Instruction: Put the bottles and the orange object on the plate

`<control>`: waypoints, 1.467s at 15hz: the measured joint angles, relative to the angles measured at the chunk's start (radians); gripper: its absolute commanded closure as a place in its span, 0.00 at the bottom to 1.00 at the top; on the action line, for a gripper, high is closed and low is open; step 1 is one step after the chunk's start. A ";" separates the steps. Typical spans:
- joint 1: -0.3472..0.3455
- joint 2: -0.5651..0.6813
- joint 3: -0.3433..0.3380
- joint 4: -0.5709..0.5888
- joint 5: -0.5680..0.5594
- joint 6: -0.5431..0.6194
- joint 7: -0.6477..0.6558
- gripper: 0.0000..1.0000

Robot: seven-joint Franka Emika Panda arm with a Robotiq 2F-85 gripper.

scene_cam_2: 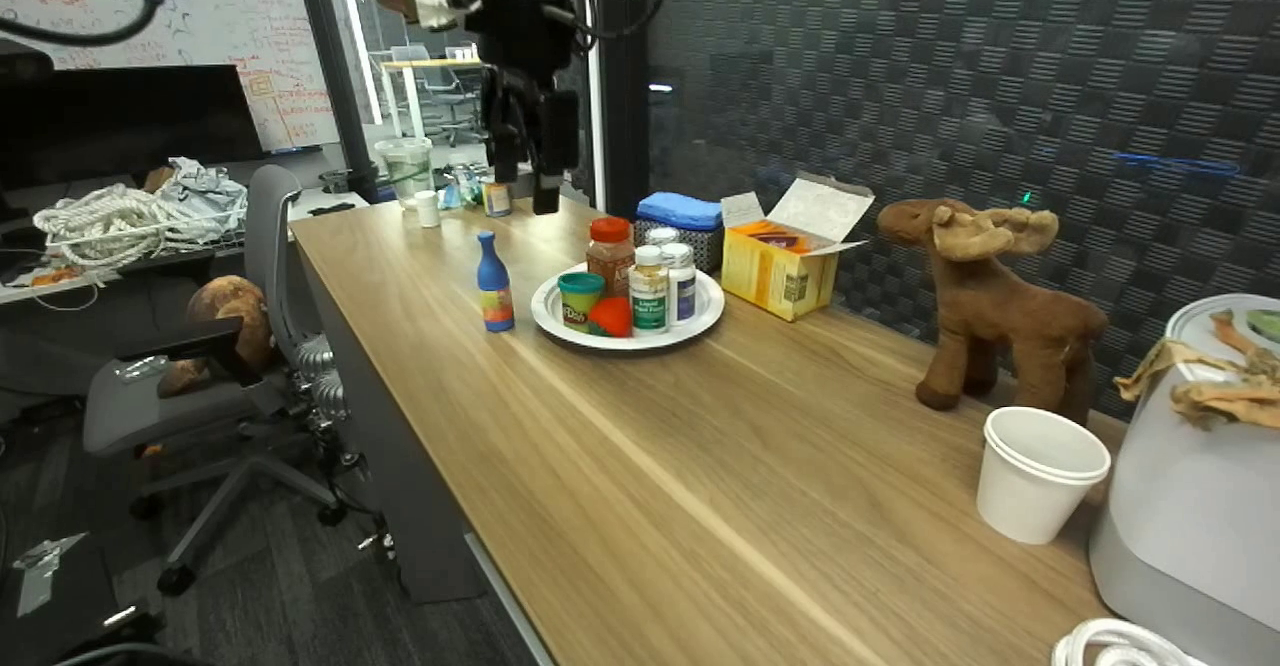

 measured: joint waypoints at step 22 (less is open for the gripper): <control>0.124 0.061 0.051 -0.019 -0.213 0.049 0.287 0.00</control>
